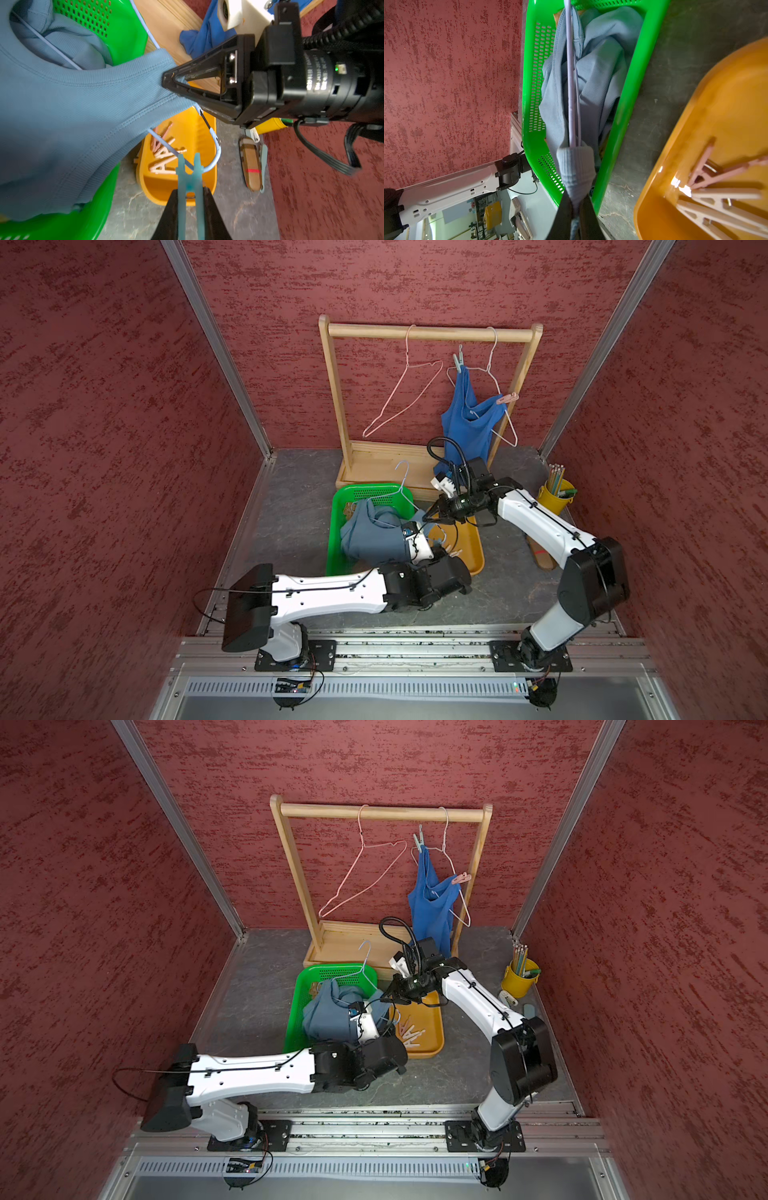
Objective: Remove the clothespins securing tank tops to the hanger
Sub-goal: Place the clothespin in the storage box.
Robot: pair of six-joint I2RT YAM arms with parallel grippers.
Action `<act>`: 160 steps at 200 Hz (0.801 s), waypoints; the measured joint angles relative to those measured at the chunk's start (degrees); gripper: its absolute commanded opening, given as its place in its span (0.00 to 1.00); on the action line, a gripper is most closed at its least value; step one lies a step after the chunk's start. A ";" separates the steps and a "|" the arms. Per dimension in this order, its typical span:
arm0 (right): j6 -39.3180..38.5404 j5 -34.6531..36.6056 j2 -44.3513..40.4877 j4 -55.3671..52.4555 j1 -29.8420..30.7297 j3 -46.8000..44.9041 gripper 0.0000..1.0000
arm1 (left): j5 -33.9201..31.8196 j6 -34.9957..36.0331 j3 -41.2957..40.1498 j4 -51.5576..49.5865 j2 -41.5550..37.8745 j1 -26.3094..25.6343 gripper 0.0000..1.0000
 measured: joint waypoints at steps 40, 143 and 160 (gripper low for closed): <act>-3.80 -3.34 5.16 -2.93 -0.55 8.07 0.00 | -0.74 -3.96 0.02 3.91 6.73 -4.66 0.10; -6.86 -5.09 3.61 -2.58 -0.63 3.78 0.00 | -4.76 -12.46 0.83 2.73 4.70 -13.33 0.07; -6.86 -5.42 3.30 -2.08 -0.79 3.54 0.00 | -3.58 -13.66 2.14 1.68 4.83 -14.51 0.07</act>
